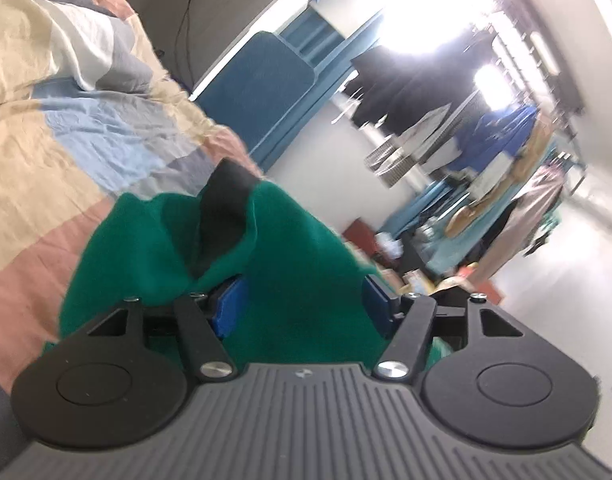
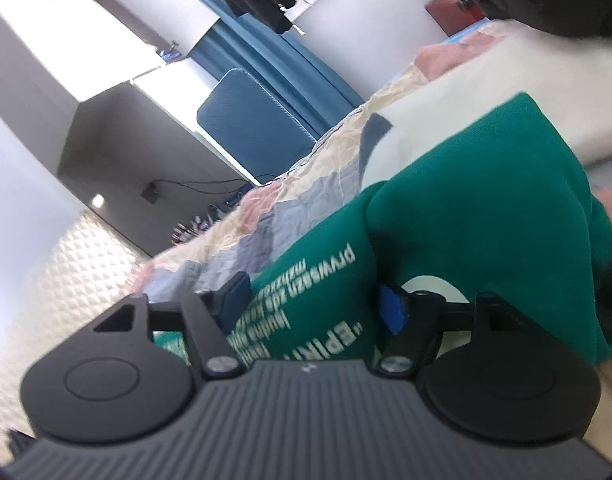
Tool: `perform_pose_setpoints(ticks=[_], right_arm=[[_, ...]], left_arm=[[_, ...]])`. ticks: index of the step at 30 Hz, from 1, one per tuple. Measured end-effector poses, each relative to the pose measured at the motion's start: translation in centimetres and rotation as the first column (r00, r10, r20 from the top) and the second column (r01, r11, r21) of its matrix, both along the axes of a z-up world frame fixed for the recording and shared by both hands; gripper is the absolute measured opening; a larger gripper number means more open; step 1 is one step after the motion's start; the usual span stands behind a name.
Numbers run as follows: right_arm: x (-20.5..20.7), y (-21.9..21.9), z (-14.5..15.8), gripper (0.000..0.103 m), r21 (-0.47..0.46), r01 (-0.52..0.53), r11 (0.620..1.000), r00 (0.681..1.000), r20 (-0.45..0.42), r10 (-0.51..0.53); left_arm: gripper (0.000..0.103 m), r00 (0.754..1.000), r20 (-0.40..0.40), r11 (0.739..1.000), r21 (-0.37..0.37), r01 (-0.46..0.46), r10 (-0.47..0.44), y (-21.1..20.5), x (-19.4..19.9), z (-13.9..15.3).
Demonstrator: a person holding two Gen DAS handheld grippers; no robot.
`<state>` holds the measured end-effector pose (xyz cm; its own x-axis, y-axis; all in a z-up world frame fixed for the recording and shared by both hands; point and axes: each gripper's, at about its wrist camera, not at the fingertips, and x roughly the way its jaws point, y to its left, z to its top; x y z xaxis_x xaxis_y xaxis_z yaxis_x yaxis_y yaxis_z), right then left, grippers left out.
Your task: Fold large clothes
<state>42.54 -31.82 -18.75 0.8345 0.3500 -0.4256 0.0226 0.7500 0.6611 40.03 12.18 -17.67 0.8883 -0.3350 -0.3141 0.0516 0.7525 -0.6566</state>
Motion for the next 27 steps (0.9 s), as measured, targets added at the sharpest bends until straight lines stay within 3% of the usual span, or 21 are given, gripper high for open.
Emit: perform_pose_setpoints(ticks=[6, 10, 16, 23, 27], right_arm=[[3.4, 1.8, -2.8, 0.068, -0.186, -0.051, 0.981, 0.999, 0.007, 0.054], [4.3, 2.3, -3.7, 0.068, -0.242, -0.066, 0.968, 0.997, 0.011, 0.071], [3.8, 2.6, -3.3, 0.068, -0.271, -0.076, 0.960, 0.997, 0.011, 0.082], [0.7, 4.0, -0.7, 0.069, -0.349, -0.064, 0.935, 0.994, 0.056, 0.089], [-1.4, 5.5, 0.7, 0.069, -0.422, -0.096, 0.902, 0.987, 0.074, 0.140]], left_arm=[[0.068, 0.993, -0.121, 0.996, 0.085, -0.002, 0.012, -0.1, 4.6, -4.8], [0.068, 0.993, -0.117, 0.993, 0.121, 0.008, 0.007, -0.1, 5.7, -5.9], [0.069, 0.994, -0.108, 0.985, 0.171, 0.016, 0.003, -0.8, 4.9, -5.1], [0.069, 0.998, -0.070, 0.963, 0.268, 0.013, 0.006, -2.3, 1.8, -2.4], [0.069, 0.999, -0.036, 0.948, 0.317, 0.018, -0.007, -3.4, -0.5, -1.1]])
